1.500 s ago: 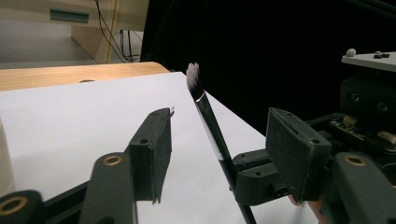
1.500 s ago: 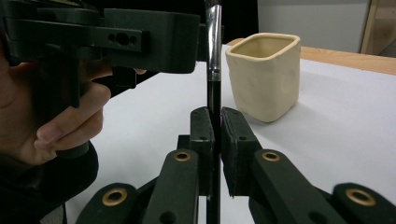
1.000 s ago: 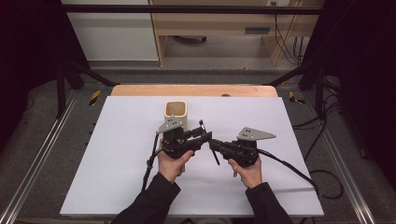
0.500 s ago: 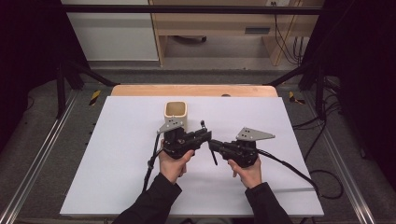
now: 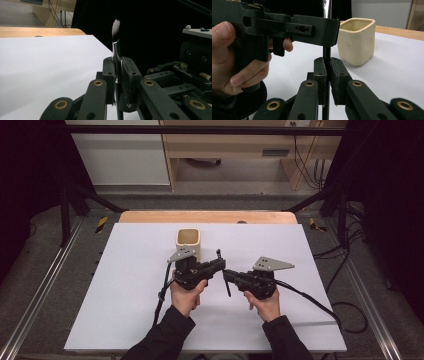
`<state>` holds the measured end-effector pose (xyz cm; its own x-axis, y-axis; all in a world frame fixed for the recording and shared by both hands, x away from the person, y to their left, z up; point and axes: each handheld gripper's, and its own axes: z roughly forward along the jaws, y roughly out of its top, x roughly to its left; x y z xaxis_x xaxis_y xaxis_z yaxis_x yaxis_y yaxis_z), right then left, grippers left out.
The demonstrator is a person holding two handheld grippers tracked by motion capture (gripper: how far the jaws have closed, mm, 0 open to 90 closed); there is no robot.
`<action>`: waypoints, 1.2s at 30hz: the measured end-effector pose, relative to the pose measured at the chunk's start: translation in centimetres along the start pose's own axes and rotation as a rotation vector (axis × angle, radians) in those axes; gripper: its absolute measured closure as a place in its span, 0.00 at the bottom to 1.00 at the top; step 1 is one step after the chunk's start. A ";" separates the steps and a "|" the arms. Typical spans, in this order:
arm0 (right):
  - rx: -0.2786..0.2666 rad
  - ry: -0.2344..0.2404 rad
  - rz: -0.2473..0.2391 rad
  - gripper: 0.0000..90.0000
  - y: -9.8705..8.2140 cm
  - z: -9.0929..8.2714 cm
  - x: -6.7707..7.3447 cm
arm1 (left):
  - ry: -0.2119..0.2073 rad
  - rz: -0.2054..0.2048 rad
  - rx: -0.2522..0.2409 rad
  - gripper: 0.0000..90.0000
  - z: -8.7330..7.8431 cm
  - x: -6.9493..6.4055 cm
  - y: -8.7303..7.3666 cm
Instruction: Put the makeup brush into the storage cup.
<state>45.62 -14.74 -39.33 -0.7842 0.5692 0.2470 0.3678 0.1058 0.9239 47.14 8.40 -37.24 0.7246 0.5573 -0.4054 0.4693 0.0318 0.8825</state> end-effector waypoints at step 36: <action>0.014 -0.075 -0.034 0.72 0.1 -0.6 -0.4 | 0.075 0.101 -0.019 0.92 -2.6 0.4 1.0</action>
<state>45.68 -15.41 -39.13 -0.7571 0.6243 0.1925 0.3491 0.1375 0.9269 46.60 10.77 -35.88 0.7278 0.6189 -0.2954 0.3855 -0.0130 0.9226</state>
